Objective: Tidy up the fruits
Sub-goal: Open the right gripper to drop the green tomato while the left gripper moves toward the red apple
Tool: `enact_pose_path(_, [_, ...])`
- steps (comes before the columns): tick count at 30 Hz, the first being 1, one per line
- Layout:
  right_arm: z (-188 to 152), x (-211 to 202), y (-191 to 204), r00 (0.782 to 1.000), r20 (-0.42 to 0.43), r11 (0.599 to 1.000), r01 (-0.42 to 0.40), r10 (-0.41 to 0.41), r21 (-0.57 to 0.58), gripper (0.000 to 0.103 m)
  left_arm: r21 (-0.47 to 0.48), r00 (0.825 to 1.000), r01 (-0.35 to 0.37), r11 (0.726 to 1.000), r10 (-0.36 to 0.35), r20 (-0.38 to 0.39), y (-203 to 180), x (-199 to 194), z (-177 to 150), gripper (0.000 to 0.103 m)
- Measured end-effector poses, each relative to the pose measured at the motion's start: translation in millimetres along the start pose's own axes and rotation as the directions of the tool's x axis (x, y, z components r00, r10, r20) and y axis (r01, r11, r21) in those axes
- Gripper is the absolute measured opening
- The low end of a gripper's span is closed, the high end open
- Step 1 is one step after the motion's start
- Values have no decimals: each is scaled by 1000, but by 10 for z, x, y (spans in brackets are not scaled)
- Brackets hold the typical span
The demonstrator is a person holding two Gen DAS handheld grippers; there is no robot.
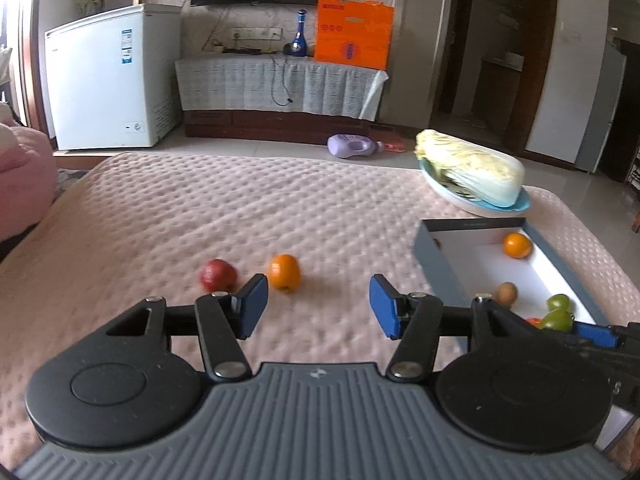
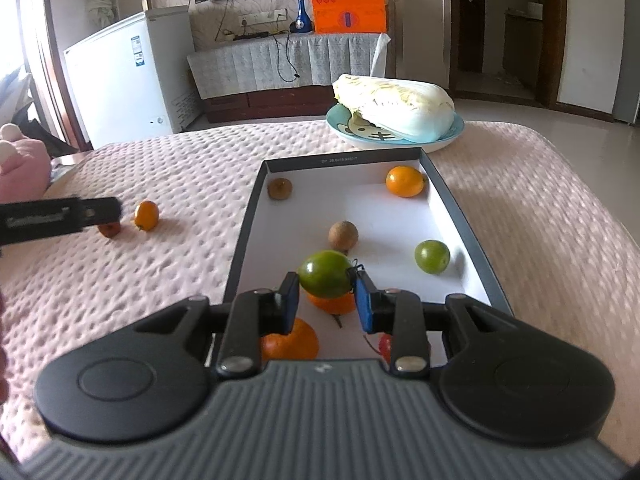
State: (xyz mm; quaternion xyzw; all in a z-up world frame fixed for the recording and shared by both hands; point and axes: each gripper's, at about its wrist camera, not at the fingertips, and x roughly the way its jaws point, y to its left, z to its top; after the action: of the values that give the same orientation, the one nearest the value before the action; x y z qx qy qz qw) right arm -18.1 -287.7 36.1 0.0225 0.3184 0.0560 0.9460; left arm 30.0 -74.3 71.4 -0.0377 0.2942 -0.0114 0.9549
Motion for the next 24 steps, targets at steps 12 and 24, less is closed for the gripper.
enact_pose_path(12, [101, 128, 17, 998, 33, 997, 44, -46, 66, 33, -33, 999, -50, 998, 50, 11, 465, -121, 13, 65])
enact_pose_path(24, [117, 160, 48, 996, 38, 994, 75, -78, 74, 33, -48, 998, -66, 997, 67, 10, 703, -183, 10, 66])
